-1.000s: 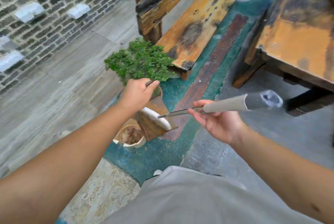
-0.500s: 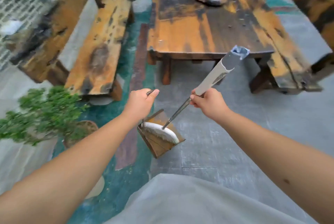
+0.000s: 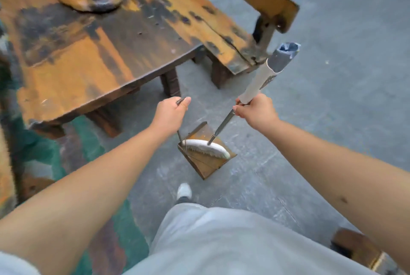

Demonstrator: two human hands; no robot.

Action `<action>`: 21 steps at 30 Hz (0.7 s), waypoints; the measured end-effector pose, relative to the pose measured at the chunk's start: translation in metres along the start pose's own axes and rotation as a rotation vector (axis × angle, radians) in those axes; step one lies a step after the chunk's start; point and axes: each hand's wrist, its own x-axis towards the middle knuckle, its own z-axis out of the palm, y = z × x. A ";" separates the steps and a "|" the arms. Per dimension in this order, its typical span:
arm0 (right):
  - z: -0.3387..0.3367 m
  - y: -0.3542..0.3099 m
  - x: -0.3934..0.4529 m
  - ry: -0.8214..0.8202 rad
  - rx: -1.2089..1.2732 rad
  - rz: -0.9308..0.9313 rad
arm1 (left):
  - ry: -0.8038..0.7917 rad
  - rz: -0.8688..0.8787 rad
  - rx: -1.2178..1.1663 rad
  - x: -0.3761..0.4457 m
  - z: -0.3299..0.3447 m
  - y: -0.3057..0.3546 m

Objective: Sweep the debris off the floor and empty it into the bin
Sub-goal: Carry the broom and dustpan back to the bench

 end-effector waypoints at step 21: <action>-0.225 0.137 0.267 0.443 0.285 0.444 | -0.602 0.372 0.098 0.349 0.248 0.241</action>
